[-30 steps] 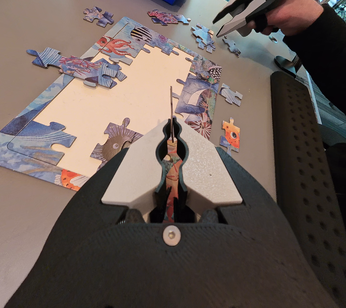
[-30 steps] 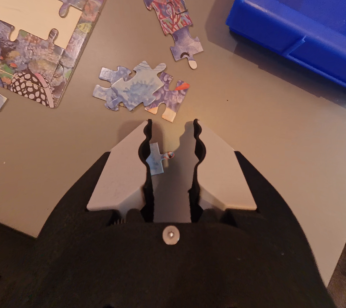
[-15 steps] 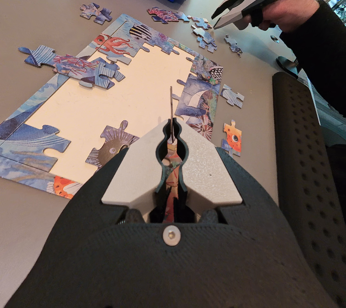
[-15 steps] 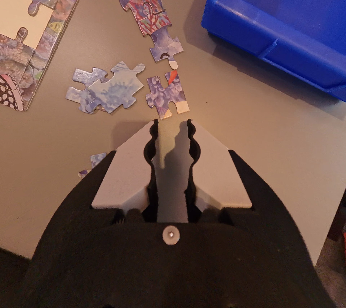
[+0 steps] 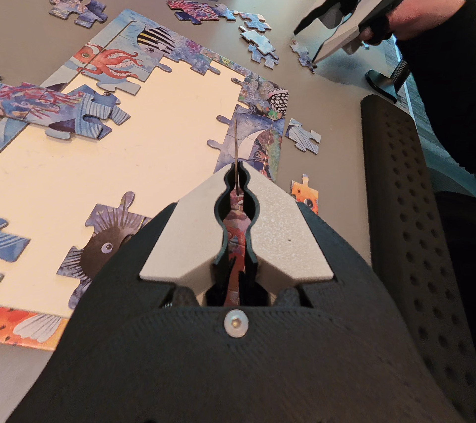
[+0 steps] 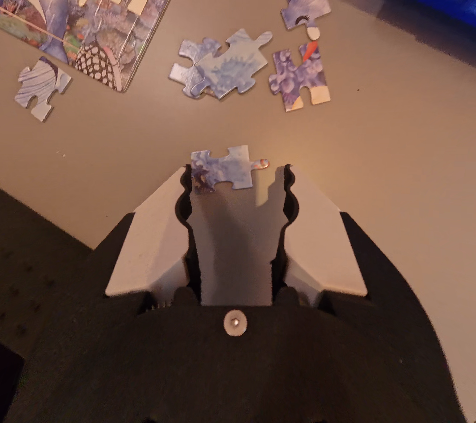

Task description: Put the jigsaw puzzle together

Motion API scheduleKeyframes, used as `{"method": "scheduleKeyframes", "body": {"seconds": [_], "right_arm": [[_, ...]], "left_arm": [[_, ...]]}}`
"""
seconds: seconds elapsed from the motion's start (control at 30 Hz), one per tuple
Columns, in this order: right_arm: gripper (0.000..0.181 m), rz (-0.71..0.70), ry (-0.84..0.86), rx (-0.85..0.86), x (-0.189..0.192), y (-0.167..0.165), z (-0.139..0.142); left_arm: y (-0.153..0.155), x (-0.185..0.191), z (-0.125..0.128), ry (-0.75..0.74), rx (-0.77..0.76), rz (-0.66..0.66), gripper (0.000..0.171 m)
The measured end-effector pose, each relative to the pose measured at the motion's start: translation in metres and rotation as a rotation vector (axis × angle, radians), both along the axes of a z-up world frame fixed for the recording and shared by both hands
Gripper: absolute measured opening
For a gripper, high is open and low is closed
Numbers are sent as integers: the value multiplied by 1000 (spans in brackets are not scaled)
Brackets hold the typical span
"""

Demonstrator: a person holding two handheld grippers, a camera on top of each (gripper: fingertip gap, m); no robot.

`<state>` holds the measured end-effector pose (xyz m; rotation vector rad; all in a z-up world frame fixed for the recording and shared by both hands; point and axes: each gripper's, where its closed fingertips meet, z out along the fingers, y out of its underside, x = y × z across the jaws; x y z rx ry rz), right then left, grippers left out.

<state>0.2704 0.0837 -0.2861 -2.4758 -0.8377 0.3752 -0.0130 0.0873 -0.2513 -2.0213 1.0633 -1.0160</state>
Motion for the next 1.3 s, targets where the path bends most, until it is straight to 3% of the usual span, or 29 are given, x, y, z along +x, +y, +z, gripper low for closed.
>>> {"method": "scheduleKeyframes", "body": {"seconds": [0.17, 0.33, 0.83, 1.1, 1.3], "right_arm": [[71, 26, -24, 36, -6, -14, -4], [44, 46, -39, 87, -6, -14, -4], [44, 70, -23, 138, -18, -20, 4], [44, 169, 29, 174, -56, -26, 20], [44, 348, 54, 169, -107, -28, 16]], "left_arm": [[-2, 8, 1, -4, -2, -10, 0], [0, 10, 5, -8, 10, -3, 0], [7, 2, 7, 4, 18, 24, 0], [6, 4, 4, 13, 11, 16, 0], [5, 4, 2, 19, 8, 13, 0]]}}
